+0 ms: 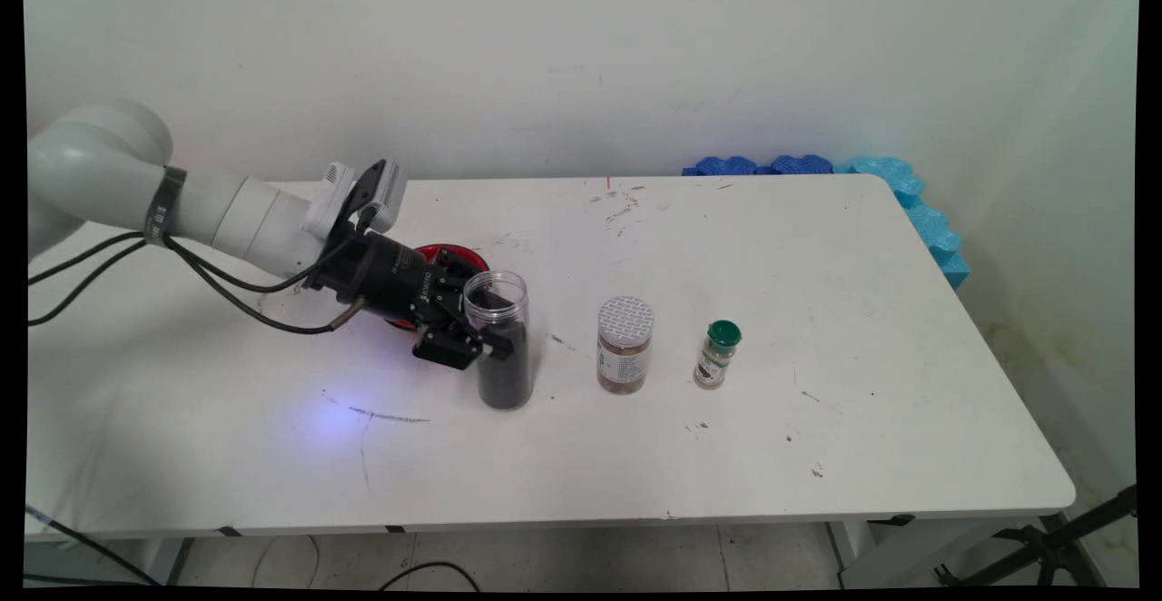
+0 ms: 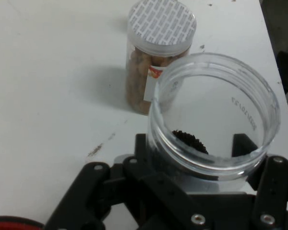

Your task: Place the picked object on the table

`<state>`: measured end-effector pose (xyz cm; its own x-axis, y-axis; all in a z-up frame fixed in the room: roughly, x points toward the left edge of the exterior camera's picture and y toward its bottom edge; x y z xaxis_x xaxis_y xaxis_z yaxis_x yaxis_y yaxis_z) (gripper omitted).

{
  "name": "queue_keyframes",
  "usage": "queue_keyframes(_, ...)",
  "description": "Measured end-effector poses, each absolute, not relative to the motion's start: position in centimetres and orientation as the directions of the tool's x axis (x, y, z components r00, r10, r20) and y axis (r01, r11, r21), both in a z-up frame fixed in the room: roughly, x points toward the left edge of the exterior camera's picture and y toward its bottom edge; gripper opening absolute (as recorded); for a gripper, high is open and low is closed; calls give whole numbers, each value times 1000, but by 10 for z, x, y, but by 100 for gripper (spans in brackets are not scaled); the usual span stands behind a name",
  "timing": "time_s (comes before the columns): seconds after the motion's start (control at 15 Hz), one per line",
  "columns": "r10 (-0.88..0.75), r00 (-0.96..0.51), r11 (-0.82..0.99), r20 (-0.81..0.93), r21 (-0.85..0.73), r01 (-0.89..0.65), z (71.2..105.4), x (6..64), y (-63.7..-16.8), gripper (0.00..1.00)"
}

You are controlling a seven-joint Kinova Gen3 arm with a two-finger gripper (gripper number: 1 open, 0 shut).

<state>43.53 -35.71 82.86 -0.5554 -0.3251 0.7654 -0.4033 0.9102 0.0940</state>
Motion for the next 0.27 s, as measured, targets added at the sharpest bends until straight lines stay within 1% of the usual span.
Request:
queue_keyframes(0.07, -326, -554, 910, 766, 95, -404, 828, 435, -357, 0)
queue_keyframes(0.13, -326, -553, 910, 766, 96, -404, 828, 436, -357, 100)
queue_keyframes(0.27, -327, -552, 909, 767, 96, -404, 827, 436, -356, 100)
